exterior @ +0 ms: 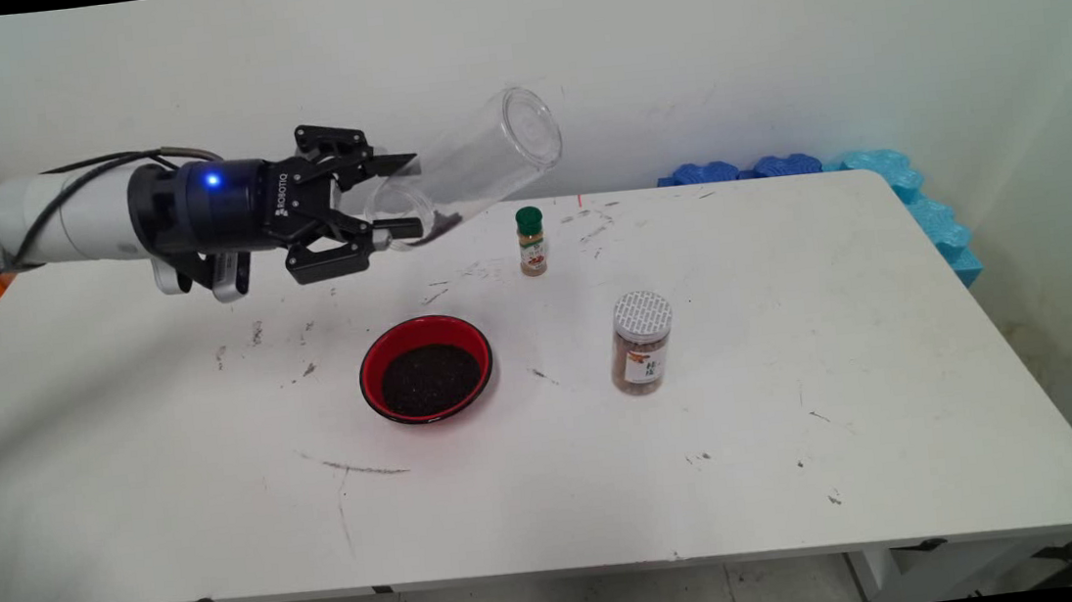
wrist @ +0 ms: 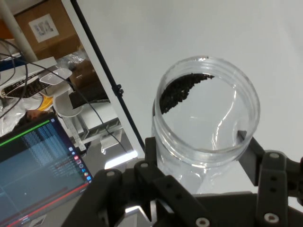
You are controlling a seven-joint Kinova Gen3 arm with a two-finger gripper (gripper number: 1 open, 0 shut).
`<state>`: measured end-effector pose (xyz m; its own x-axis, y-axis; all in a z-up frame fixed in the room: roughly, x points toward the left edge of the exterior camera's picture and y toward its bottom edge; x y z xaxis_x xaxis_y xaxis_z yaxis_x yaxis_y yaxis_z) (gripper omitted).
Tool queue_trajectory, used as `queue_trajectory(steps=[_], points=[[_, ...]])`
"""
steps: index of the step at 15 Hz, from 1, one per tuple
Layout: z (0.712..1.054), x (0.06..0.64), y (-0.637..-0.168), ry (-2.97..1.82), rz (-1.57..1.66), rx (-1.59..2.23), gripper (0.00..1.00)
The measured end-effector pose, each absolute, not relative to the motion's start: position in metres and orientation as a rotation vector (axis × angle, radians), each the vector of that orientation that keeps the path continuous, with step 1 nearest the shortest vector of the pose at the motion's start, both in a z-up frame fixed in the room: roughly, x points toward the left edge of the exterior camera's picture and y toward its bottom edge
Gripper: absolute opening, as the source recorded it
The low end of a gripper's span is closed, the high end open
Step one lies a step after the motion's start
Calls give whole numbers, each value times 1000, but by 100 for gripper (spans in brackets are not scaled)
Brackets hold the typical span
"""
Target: Pour the black seasoning powder in the red bowl
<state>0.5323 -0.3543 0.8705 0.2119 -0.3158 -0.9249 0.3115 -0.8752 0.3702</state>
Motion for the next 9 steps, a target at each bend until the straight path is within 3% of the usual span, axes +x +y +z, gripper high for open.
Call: queue_trajectory(steps=[9], points=[[878,538,-365,-70,-1719,1922,0]])
